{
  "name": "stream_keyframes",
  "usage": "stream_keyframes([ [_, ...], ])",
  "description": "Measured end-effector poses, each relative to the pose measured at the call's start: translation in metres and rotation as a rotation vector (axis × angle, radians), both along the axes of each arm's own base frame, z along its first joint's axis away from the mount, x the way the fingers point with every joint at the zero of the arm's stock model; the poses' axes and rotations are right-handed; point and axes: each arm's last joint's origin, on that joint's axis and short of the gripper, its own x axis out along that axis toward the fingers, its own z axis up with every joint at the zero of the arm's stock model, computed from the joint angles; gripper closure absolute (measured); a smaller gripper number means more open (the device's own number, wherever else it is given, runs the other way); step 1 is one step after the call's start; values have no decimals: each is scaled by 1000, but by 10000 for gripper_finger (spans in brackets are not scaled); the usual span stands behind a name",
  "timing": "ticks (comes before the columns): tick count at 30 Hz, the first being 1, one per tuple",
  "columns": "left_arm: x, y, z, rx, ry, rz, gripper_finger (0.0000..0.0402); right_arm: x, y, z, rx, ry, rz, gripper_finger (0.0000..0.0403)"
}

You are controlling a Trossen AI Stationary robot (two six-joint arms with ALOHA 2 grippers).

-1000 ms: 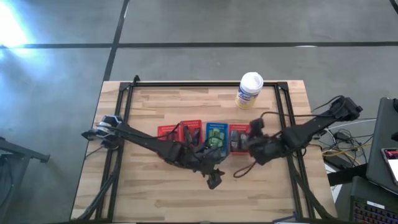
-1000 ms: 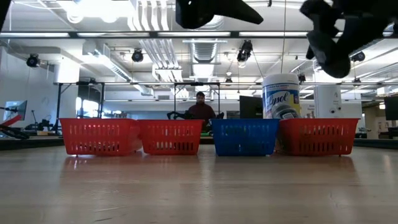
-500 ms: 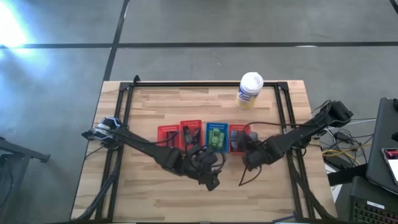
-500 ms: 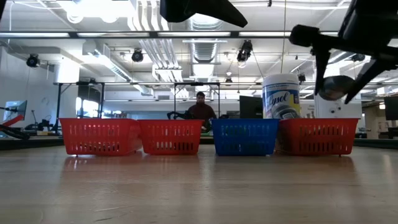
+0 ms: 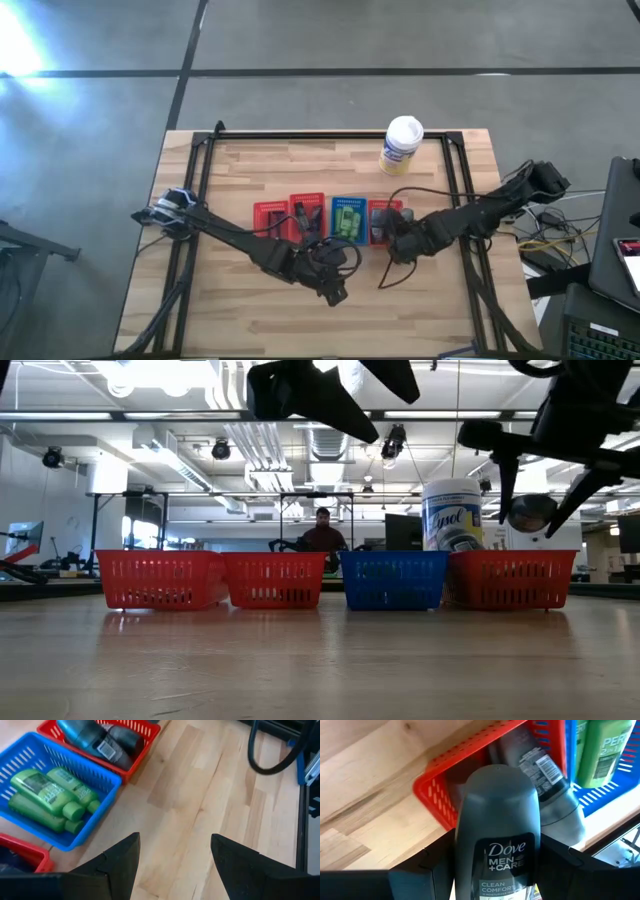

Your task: Pick & Place Travel size toiletries

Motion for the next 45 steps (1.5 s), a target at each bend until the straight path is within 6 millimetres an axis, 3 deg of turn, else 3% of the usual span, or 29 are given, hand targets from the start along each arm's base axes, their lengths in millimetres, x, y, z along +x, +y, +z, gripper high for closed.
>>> stream_keyframes([
  [9,0,8,8,31,-14,-18,154,14,-13,-7,21,10,44,198],
  [22,1,13,7,52,-20,-2,154,9,-19,-23,-12,93,118,196],
  [39,5,20,9,45,-43,19,154,19,-15,-6,0,20,125,144],
  [45,7,23,9,42,-50,27,154,19,-15,1,9,-12,40,128],
])
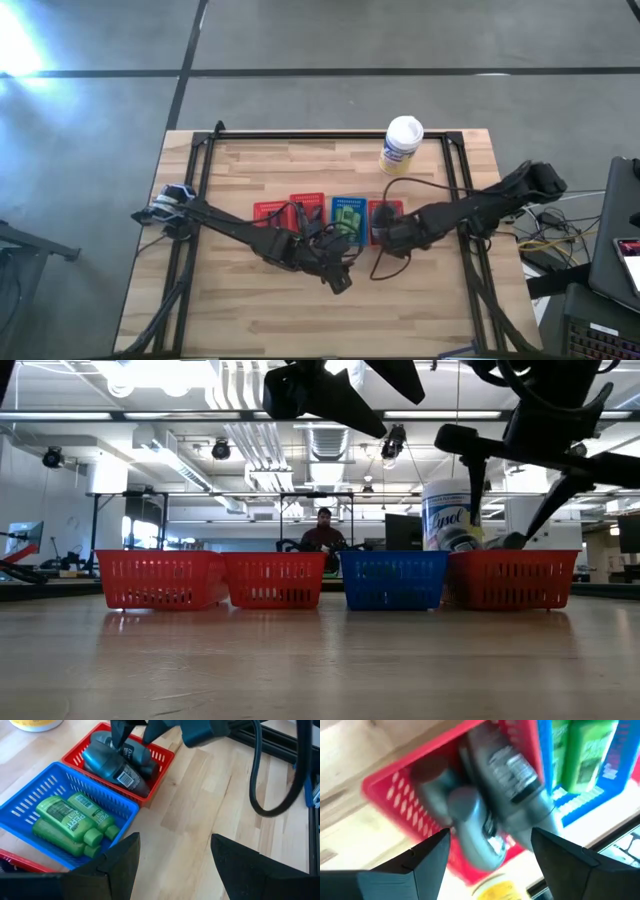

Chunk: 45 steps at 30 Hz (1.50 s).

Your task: Pick & Place Travel size toiletries

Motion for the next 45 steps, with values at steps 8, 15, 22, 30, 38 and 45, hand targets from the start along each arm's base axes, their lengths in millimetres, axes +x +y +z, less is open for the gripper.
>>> stream_keyframes([
  [8,-2,6,10,-19,-20,-21,154,-22,2,31,50,-55,-177,105],
  [15,-11,24,39,-63,-76,-82,154,-54,5,88,297,-368,-491,85],
  [22,-26,56,71,-42,-150,-63,154,-100,-6,139,716,-666,-860,65],
  [30,-49,101,55,-101,-158,-101,165,-139,-15,126,1204,-873,-908,43],
  [38,-97,129,39,-136,-429,-49,183,-134,-8,70,1650,-975,-880,54],
  [45,-161,153,31,-125,-523,103,184,-131,-11,38,1756,-1056,-908,75],
])
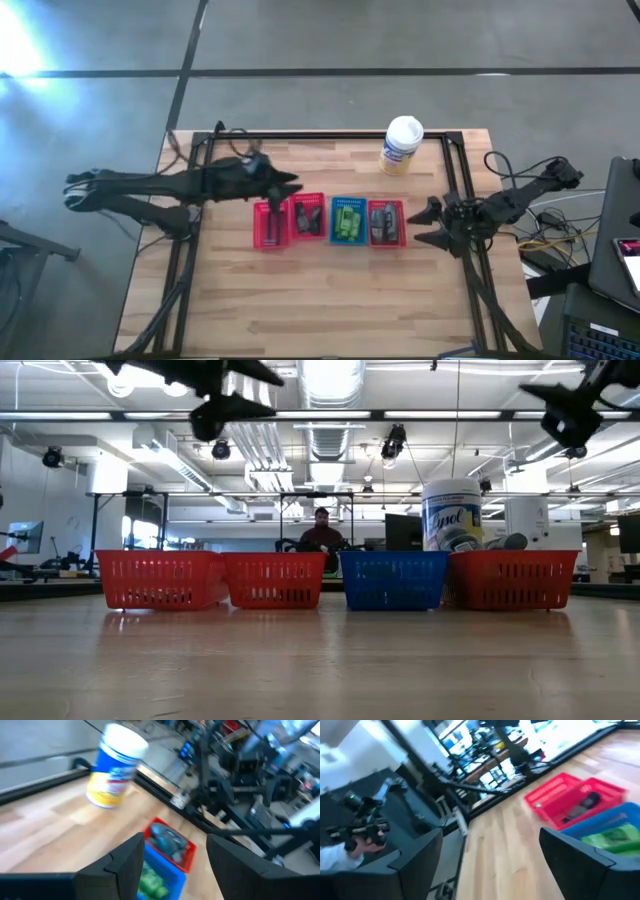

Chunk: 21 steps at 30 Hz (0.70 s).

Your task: Pick & Place Travel size toiletries

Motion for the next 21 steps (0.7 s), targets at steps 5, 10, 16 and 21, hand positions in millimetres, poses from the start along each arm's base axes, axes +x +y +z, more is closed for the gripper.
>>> stream_keyframes([
  [5,-38,7,-15,24,-24,113,184,-4,-11,-21,50,-1,-125,76],
  [10,-66,7,-40,5,-29,181,184,-10,-20,-43,25,-10,-192,61],
  [16,-92,5,-76,-81,-49,215,184,-13,-23,-68,-60,4,-229,44],
  [21,-107,3,-104,-132,-62,226,184,-12,-22,-73,-54,-12,-212,46],
])
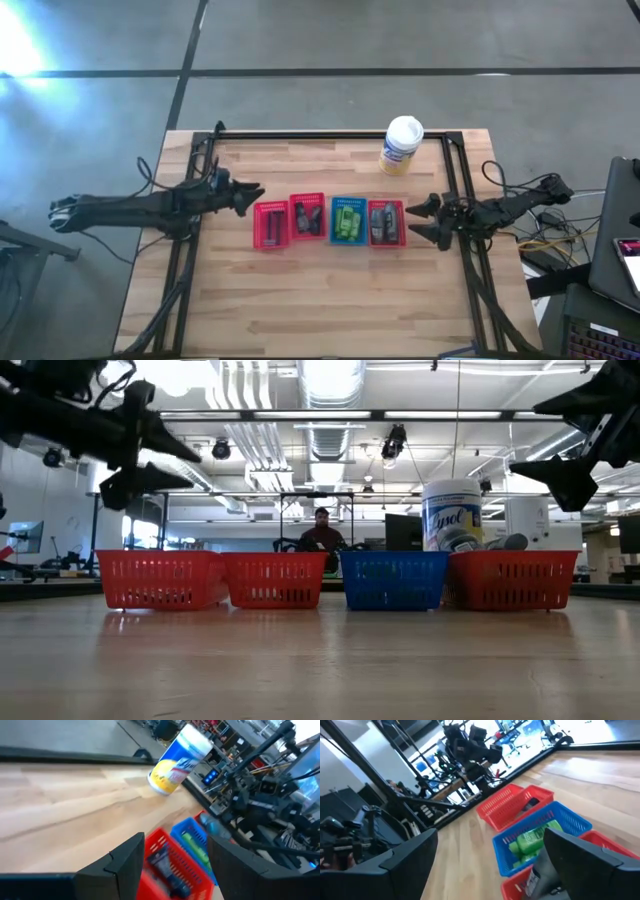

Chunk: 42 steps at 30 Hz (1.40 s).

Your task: Pick & Place Travel size toiletries

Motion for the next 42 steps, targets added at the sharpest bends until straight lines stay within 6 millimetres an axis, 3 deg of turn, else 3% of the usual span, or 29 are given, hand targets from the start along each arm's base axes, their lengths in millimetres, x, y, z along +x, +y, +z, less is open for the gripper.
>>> stream_keyframes([
  [11,-14,-2,-70,-21,157,-5,184,0,0,-1,-7,8,0,76],
  [13,-15,-2,-75,-24,174,-17,184,0,0,-1,-7,8,0,75],
  [20,-16,-3,-72,-26,143,-44,184,-1,-1,1,13,-42,-5,55],
  [27,-27,-5,-49,11,-108,-44,184,0,-7,3,42,-120,-70,42],
  [35,-36,-6,-33,39,-301,-41,184,1,-24,2,29,-118,-249,61],
  [42,-36,-6,-33,40,-299,-38,184,0,-37,3,22,-126,-384,75],
])
